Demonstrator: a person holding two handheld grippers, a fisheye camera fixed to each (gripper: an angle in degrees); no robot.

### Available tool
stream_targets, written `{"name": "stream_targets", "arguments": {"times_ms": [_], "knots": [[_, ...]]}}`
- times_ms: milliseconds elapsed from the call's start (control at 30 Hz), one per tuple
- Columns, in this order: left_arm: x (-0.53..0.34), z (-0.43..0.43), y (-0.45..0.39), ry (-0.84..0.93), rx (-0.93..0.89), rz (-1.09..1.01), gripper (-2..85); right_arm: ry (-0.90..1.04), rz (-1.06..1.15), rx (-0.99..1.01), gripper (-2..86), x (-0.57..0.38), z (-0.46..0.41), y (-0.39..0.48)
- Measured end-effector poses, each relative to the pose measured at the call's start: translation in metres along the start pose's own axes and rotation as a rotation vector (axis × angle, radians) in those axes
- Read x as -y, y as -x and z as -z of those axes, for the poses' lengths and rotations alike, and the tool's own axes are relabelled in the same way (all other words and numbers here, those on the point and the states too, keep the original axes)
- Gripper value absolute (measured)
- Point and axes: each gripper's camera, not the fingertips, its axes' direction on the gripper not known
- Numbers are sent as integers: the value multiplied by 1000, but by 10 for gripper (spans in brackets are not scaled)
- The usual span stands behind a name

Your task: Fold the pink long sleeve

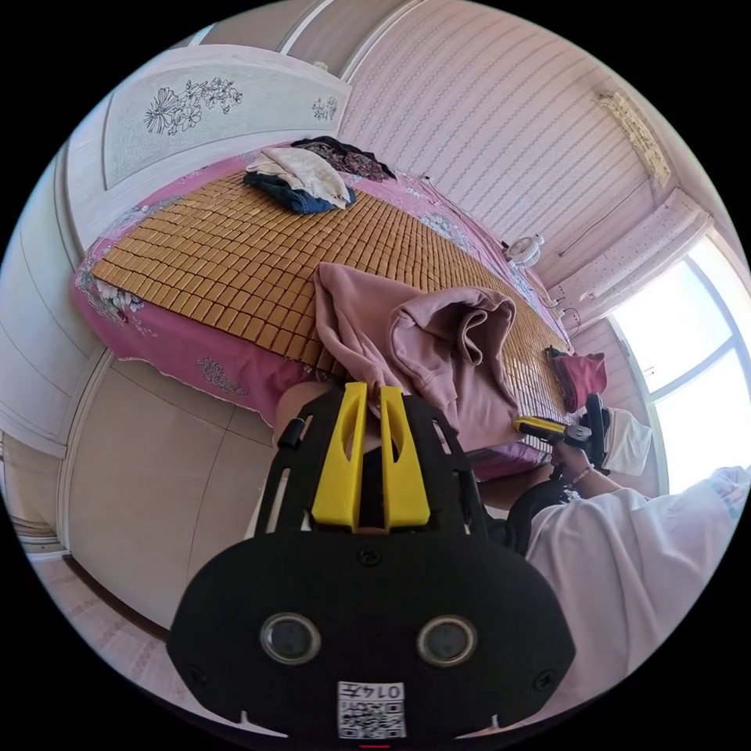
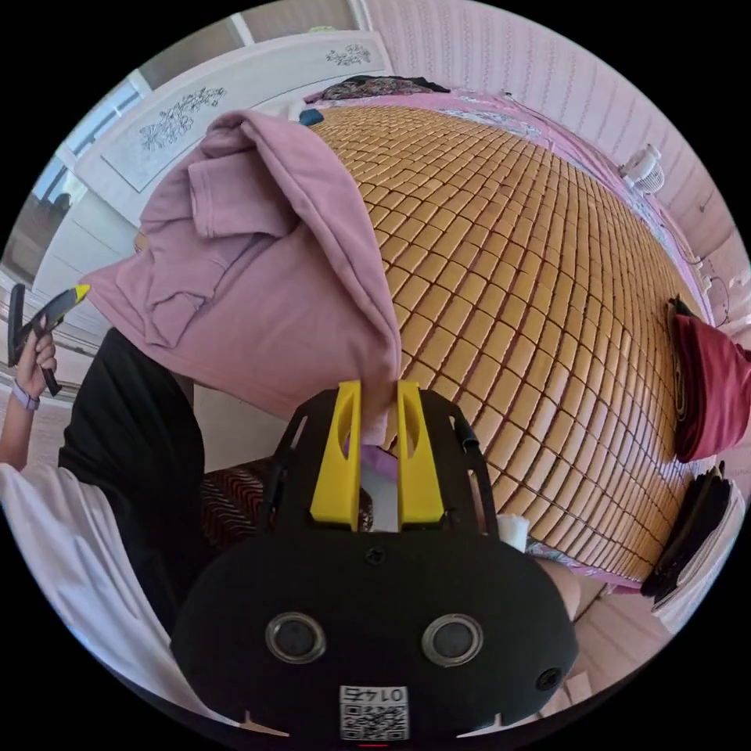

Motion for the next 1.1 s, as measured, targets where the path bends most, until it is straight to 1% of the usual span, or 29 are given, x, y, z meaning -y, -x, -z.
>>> {"name": "stream_targets", "arguments": {"times_ms": [33, 67, 133, 200, 267, 300, 333, 367, 400, 467, 533, 567, 600, 633, 667, 700, 767, 800, 833, 867, 900, 933, 1000, 1100], "knots": [[-3, 0, 1, -3, -4, 4, 22, 5, 37, -49, 41, -5, 3, 4], [-8, 1, 3, -10, -18, 10, 21, 10, 80, -51, 33, -10, 7, 5], [-15, 4, 3, -28, -35, -1, 18, 44, 87, 60, 24, -16, 14, -3], [-22, 14, -2, -60, -38, -50, 12, 27, 33, 186, 18, -22, 28, -23], [-24, 23, -7, -84, -22, -86, 7, -124, -64, 412, 13, -33, 66, -59], [-23, 30, -11, -108, -25, -113, 4, -170, -87, 461, 12, -35, 78, -69], [-22, 35, -13, -126, -29, -127, 3, -260, -108, 530, 11, -37, 103, -84], [-16, 47, -17, -165, -36, -155, 1, -340, -97, 572, 10, -36, 132, -96], [-7, 62, -23, -217, -41, -189, 1, -378, -83, 585, 9, -35, 147, -100], [9, 91, -33, -311, -52, -243, -1, -514, -5, 583, 8, -27, 214, -110], [24, 123, -46, -405, -68, -288, -2, -608, 45, 556, 8, -22, 267, -114], [32, 147, -55, -476, -80, -319, -2, -689, 73, 560, 7, -22, 304, -117], [38, 174, -63, -562, -103, -337, -3, -734, 84, 566, 7, -24, 322, -119], [40, 189, -67, -610, -121, -342, -3, -834, 98, 585, 7, -29, 359, -124], [42, 219, -71, -710, -175, -342, -4, -938, 113, 612, 7, -38, 396, -129], [42, 249, -76, -807, -235, -340, -4, -985, 123, 626, 7, -42, 413, -131], [40, 291, -85, -922, -294, -350, -5, -1163, 162, 635, 6, -67, 482, -133], [37, 315, -94, -973, -306, -370, -6, -1199, 180, 628, 6, -74, 499, -132], [36, 325, -100, -977, -299, -381, -6, -1239, 221, 587, 6, -87, 529, -125], [36, 337, -113, -969, -277, -398, -6, -1270, 239, 498, 6, -100, 556, -114], [30, 345, -119, -1024, -323, -410, -6, -1296, 248, 456, 6, -108, 568, -110], [27, 350, -119, -1042, -355, -399, -6, -1353, 260, 416, 6, -124, 589, -105], [20, 366, -120, -1063, -457, -373, -6, -1372, 260, 394, 6, -144, 615, -104], [-5, 386, -132, -1125, -516, -419, -6, -1432, 300, 332, 6, -183, 646, -96]]}}
